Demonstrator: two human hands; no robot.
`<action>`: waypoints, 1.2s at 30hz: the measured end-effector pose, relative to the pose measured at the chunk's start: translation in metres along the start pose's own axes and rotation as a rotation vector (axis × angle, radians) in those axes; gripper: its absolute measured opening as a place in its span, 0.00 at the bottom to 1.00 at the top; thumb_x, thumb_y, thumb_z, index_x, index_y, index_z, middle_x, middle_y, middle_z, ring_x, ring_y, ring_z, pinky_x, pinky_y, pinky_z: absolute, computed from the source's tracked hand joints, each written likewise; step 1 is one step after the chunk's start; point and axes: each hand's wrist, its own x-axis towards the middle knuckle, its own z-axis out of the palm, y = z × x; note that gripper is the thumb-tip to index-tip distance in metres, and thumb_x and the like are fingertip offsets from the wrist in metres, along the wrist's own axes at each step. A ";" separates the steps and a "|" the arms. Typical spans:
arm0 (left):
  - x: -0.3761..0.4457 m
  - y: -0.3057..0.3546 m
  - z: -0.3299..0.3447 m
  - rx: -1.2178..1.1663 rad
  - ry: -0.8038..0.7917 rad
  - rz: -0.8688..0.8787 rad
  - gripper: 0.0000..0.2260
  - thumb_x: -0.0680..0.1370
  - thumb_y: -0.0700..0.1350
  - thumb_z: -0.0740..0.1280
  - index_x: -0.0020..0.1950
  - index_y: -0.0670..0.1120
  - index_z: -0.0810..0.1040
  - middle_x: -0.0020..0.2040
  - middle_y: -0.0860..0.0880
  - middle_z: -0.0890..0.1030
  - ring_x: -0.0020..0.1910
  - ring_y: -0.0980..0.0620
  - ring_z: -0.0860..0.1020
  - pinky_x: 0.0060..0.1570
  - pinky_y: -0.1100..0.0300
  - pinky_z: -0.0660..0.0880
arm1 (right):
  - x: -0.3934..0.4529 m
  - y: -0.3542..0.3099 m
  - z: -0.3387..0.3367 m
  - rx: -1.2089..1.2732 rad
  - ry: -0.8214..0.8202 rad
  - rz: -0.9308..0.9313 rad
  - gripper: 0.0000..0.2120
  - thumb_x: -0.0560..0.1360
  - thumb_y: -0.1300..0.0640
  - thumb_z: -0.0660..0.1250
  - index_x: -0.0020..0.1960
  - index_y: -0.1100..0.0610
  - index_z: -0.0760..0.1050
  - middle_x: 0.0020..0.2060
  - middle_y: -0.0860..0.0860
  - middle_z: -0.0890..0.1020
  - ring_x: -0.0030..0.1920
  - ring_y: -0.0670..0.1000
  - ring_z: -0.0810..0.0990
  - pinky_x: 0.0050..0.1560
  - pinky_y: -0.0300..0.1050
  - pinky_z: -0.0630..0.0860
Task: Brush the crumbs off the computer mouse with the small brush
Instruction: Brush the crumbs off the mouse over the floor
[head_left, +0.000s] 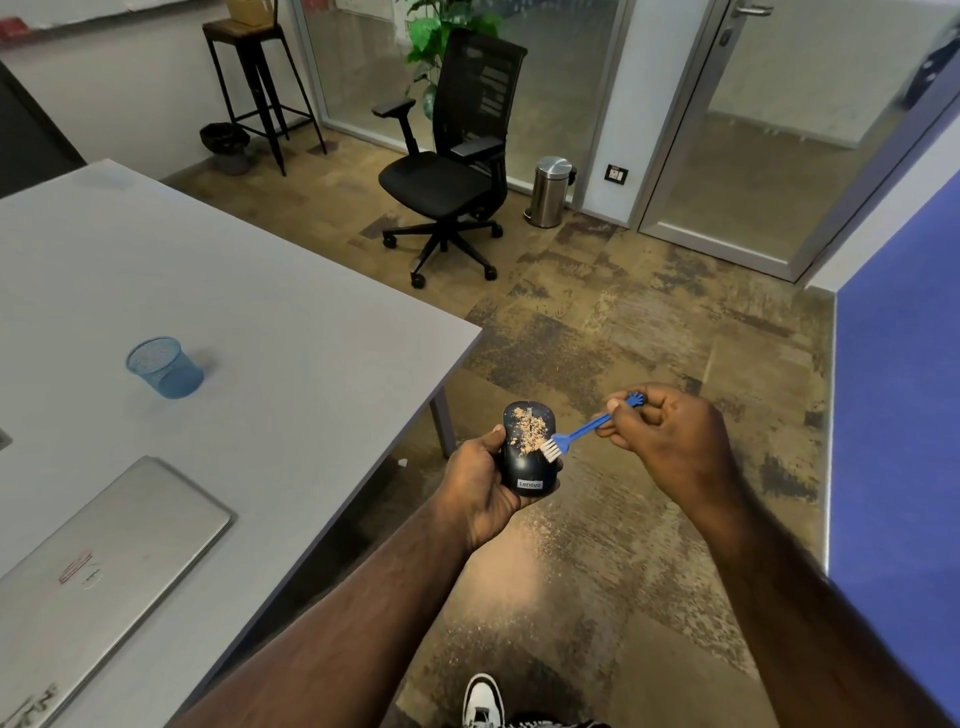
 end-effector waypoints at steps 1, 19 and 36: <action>-0.001 -0.001 0.001 0.005 -0.005 -0.004 0.20 0.83 0.50 0.51 0.57 0.38 0.75 0.56 0.34 0.79 0.47 0.38 0.78 0.51 0.45 0.74 | 0.002 0.001 0.000 0.003 0.015 0.005 0.03 0.77 0.61 0.70 0.49 0.56 0.82 0.36 0.50 0.86 0.38 0.46 0.87 0.41 0.42 0.83; -0.004 -0.002 0.003 0.036 -0.026 -0.021 0.22 0.83 0.51 0.50 0.64 0.37 0.73 0.55 0.37 0.79 0.47 0.40 0.79 0.47 0.48 0.76 | 0.015 -0.002 -0.005 -0.010 0.142 0.000 0.06 0.77 0.59 0.70 0.45 0.48 0.80 0.36 0.49 0.86 0.38 0.45 0.87 0.47 0.54 0.85; -0.004 -0.003 0.003 0.069 -0.031 -0.015 0.21 0.83 0.51 0.50 0.63 0.38 0.74 0.55 0.37 0.79 0.46 0.41 0.80 0.48 0.48 0.76 | 0.020 -0.010 0.000 -0.131 0.158 -0.028 0.05 0.77 0.58 0.70 0.52 0.57 0.83 0.35 0.46 0.85 0.38 0.46 0.87 0.44 0.55 0.85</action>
